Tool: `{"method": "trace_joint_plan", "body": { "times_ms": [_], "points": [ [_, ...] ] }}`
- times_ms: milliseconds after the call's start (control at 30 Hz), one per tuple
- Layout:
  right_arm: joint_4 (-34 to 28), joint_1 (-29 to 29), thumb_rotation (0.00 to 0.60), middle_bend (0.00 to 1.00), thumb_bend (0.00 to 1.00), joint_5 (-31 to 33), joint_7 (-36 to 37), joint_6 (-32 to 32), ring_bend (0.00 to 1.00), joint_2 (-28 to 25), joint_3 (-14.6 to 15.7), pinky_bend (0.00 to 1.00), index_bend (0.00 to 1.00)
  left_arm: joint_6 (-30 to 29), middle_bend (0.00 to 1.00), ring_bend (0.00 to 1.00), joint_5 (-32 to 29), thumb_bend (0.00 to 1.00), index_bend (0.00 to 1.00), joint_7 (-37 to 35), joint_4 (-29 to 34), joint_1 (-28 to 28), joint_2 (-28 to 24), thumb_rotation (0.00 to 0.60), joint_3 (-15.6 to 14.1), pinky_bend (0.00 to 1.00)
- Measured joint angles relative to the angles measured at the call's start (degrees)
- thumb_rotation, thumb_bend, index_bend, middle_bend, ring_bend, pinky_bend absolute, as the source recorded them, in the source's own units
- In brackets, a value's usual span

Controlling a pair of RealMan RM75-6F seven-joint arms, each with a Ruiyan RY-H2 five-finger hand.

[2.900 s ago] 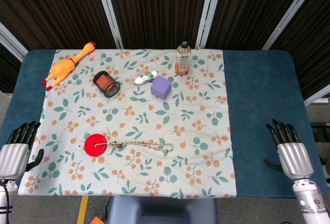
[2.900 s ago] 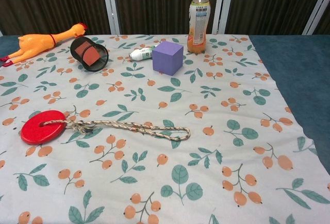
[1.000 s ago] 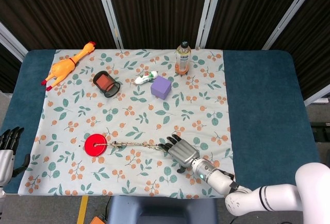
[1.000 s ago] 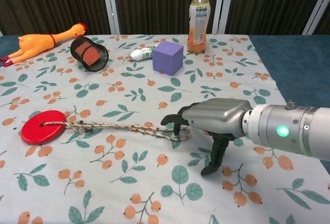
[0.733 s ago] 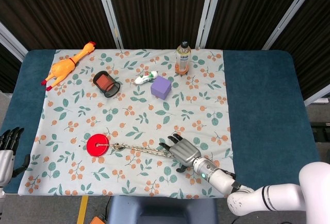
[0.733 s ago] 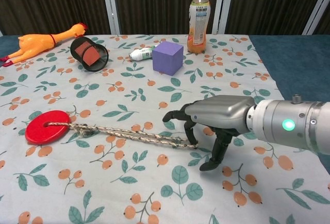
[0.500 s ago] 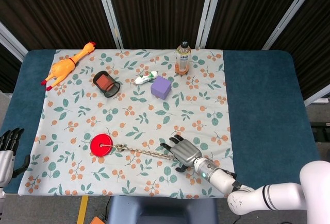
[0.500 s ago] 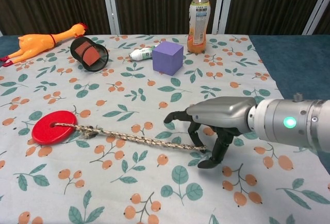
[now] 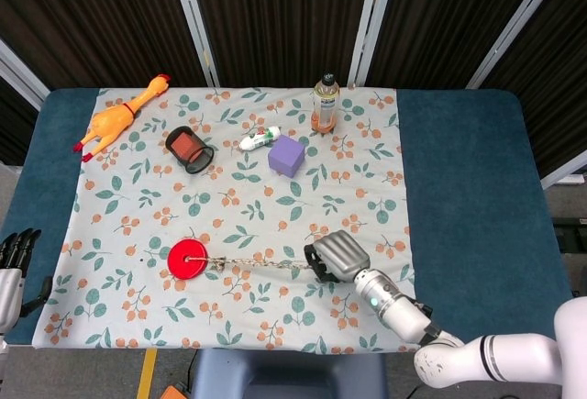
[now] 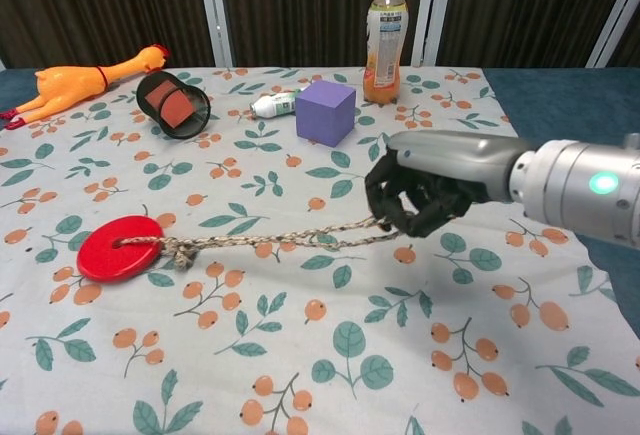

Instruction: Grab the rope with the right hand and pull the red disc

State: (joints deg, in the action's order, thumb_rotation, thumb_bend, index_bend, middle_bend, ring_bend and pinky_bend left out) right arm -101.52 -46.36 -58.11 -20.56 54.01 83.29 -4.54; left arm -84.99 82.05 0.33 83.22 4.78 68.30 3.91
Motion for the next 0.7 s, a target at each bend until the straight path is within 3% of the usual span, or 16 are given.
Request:
{"method": "trace_joint_plan", "body": {
  "times_ms": [367, 500, 700],
  "points": [
    [-0.3, 8.2, 0.6, 0.78, 0.81, -6.9, 13.1, 7.1, 0.88, -9.8, -0.5, 0.98, 0.84, 0.4, 0.06, 0.02, 0.5, 0.46, 0.0, 0.0, 0.3, 0.5, 0.4, 0.6, 0.1, 0.13],
    [1.8, 13.9, 0.6, 0.78, 0.81, -8.1, 22.8, 12.5, 0.88, -16.4, -0.7, 0.98, 0.84, 1.2, 0.06, 0.02, 0.6, 0.46, 0.0, 0.4, 0.1, 1.1, 1.1, 0.6, 0.1, 0.13],
    [7.8, 20.9, 0.6, 0.78, 0.81, -8.9, 35.1, 14.4, 0.88, -23.8, -1.4, 0.98, 0.84, 1.5, 0.06, 0.02, 0.7, 0.46, 0.0, 0.8, 0.2, 1.5, 1.2, 0.6, 0.2, 0.13]
  ]
}}
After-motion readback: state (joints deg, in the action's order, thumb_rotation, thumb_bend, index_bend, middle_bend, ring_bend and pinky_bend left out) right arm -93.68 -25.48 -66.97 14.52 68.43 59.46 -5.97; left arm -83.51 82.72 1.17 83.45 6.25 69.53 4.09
